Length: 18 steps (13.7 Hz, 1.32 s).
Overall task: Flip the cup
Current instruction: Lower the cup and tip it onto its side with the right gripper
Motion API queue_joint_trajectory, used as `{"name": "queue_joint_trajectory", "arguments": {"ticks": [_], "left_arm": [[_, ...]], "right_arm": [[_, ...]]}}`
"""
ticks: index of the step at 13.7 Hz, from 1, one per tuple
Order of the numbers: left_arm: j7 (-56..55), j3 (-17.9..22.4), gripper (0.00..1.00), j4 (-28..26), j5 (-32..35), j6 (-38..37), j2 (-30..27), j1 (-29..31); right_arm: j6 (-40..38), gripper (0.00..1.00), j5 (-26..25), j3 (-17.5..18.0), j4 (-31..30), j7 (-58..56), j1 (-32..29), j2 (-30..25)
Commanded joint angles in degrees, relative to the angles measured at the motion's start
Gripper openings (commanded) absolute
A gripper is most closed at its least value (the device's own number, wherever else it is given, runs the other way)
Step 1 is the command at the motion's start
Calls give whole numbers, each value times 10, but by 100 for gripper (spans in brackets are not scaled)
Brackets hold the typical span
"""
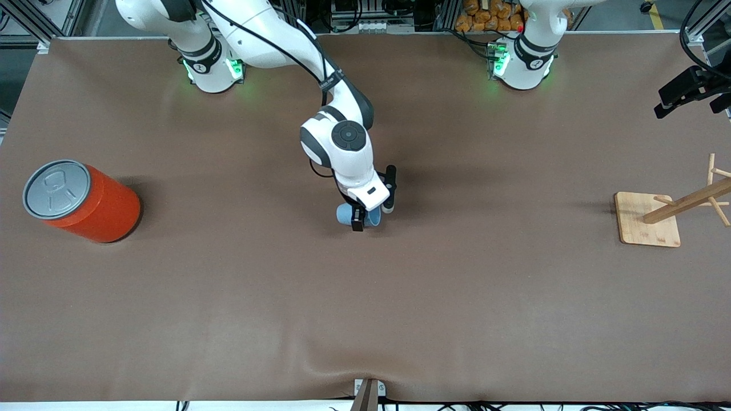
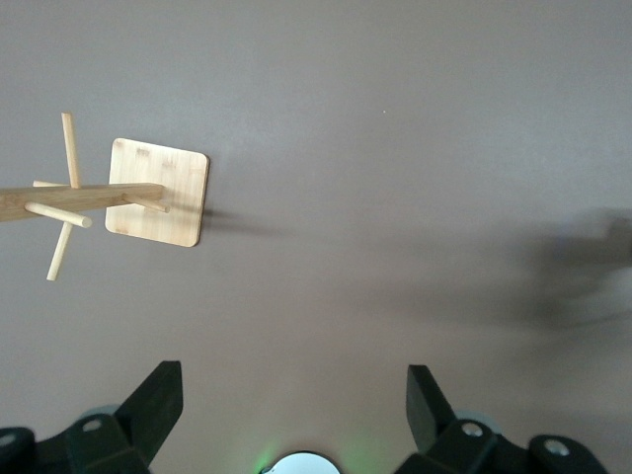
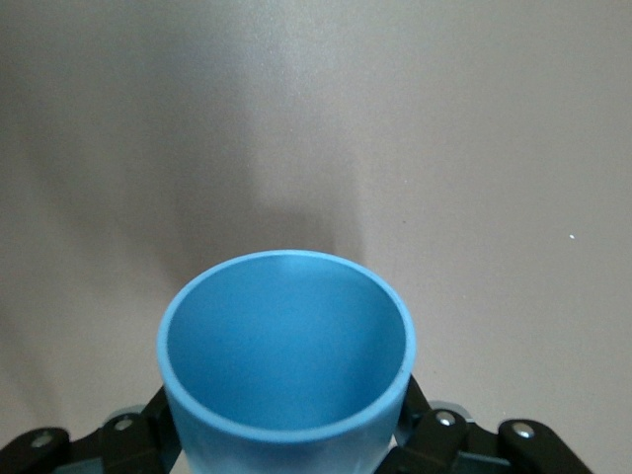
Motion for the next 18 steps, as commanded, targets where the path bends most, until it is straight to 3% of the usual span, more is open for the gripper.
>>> {"name": "queue_joint_trajectory", "arguments": {"ticks": [1, 8, 14, 18], "left_arm": [[7, -2, 100, 4, -5, -4, -1, 3], [9, -7, 100, 4, -5, -4, 0, -1], [9, -10, 100, 4, -5, -4, 0, -5], [9, -17, 100, 4, -5, -4, 1, -4]], "right_arm": [[42, 100, -9, -7, 8, -16, 0, 9], [19, 100, -1, -8, 7, 14, -22, -12], [-56, 100, 0, -10, 6, 176, -32, -55], [-67, 100, 1, -9, 7, 208, -70, -74]]}}
